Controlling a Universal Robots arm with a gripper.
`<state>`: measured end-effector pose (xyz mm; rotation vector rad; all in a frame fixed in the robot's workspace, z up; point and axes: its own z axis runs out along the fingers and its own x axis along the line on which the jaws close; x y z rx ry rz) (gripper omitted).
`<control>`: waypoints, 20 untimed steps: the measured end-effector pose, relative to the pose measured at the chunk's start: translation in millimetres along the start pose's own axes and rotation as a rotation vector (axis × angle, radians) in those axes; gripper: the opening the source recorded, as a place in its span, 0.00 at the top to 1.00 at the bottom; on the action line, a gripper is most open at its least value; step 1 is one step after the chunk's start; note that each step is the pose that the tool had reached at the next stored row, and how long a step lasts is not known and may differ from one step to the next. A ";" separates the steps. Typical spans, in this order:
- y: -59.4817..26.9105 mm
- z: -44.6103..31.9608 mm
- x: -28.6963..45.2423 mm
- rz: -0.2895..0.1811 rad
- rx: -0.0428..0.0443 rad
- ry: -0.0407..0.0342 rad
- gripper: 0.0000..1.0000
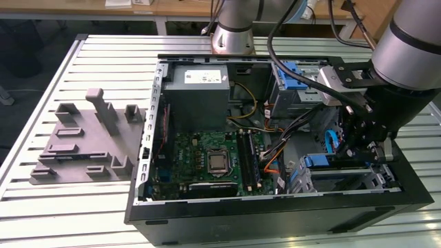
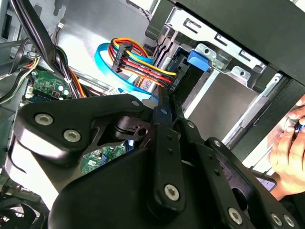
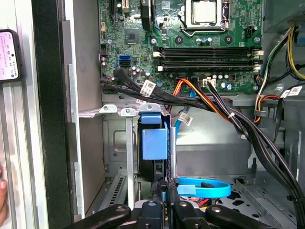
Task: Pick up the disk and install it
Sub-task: 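Insert the second disk wire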
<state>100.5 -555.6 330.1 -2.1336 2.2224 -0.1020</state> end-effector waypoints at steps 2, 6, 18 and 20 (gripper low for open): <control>0.0 0.1 0.0 0.000 0.0000 -0.0003 0.83; 0.0 0.1 0.0 0.000 0.0000 -0.0003 0.65; -1.5 -16.3 0.0 0.000 -0.0042 -0.0008 0.61; -1.6 -18.0 0.1 0.000 -0.0063 -0.0007 0.67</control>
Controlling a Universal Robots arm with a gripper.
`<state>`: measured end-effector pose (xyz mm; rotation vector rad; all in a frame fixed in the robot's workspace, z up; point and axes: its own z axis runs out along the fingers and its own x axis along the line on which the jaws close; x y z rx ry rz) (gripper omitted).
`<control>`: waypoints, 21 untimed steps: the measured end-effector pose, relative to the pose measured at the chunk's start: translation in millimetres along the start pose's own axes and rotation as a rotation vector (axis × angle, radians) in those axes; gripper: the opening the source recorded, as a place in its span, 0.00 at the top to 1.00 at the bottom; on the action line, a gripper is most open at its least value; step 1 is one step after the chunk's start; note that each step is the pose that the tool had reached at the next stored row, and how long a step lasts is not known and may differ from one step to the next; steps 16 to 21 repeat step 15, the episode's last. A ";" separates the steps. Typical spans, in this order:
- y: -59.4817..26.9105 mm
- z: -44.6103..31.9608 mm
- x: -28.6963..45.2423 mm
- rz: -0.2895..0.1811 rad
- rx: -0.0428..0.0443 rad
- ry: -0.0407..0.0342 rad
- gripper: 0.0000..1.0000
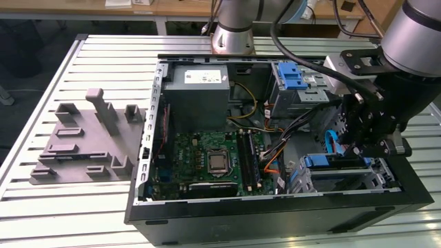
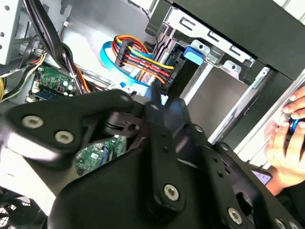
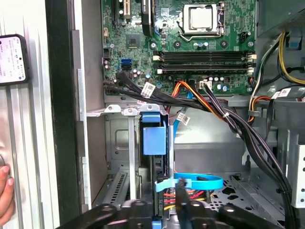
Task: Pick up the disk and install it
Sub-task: 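Insert the second disk wire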
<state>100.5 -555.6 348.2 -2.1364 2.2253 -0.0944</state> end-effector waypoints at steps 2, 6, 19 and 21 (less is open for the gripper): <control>0.0 0.0 0.0 0.000 -0.0002 -0.0001 0.73; 0.0 -0.1 0.0 0.000 -0.0002 0.0002 0.89; 0.0 -0.1 0.0 0.000 -0.0002 0.0005 0.89; 0.0 -0.1 0.0 0.000 -0.0002 0.0005 0.89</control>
